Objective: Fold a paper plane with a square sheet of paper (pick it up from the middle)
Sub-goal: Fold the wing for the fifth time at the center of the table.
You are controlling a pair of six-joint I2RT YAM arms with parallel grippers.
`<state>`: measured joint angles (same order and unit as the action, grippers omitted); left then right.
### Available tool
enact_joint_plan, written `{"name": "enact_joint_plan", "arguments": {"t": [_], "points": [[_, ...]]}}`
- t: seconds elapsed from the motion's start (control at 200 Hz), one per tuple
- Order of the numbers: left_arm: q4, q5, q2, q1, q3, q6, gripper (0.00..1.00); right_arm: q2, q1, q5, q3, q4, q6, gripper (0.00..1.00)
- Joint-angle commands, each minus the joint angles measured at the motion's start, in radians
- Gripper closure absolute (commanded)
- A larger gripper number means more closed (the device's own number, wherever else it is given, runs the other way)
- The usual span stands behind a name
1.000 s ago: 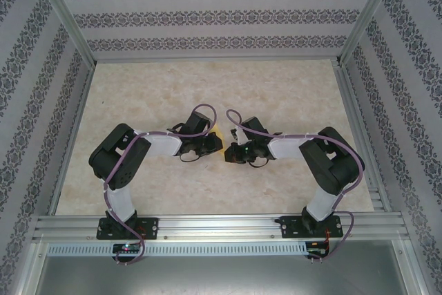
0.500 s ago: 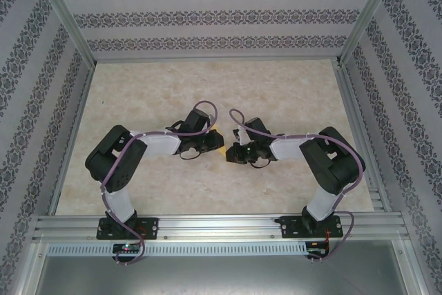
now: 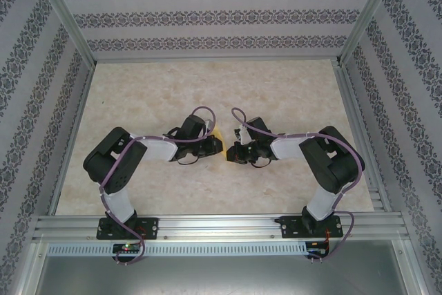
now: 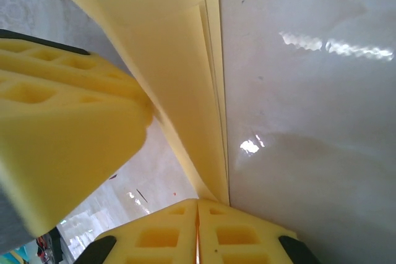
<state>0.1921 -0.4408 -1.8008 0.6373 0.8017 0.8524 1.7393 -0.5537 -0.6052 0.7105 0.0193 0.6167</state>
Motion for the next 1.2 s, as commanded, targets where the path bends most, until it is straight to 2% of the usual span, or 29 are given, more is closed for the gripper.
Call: {"name": "enact_joint_plan", "arguments": {"t": [0.0, 0.35, 0.594, 0.694, 0.989, 1.199], "points": [[0.034, -0.016, -0.039, 0.01, 0.034, -0.021, 0.83, 0.045, 0.009, 0.047, -0.017, -0.073, 0.007, 0.91], [-0.07, 0.054, -0.068, 0.01, 0.068, 0.002, 0.85, 0.049, 0.009, 0.039, -0.013, -0.086, -0.011, 0.91], [-0.193, 0.097, -0.093, 0.01, 0.101, 0.021, 0.86, -0.038, 0.009, -0.02, 0.014, -0.02, 0.004, 0.88], [-0.224, 0.104, -0.101, 0.01, 0.113, 0.025, 0.86, -0.042, 0.005, -0.036, 0.029, -0.001, 0.006, 0.91], [-0.259, 0.114, -0.11, 0.01, 0.122, 0.029, 0.87, 0.034, 0.005, 0.0, 0.064, -0.029, -0.007, 0.95], [-0.312, 0.137, -0.127, 0.01, 0.135, 0.045, 0.88, 0.02, 0.005, 0.022, 0.007, -0.086, -0.03, 0.95]]}}
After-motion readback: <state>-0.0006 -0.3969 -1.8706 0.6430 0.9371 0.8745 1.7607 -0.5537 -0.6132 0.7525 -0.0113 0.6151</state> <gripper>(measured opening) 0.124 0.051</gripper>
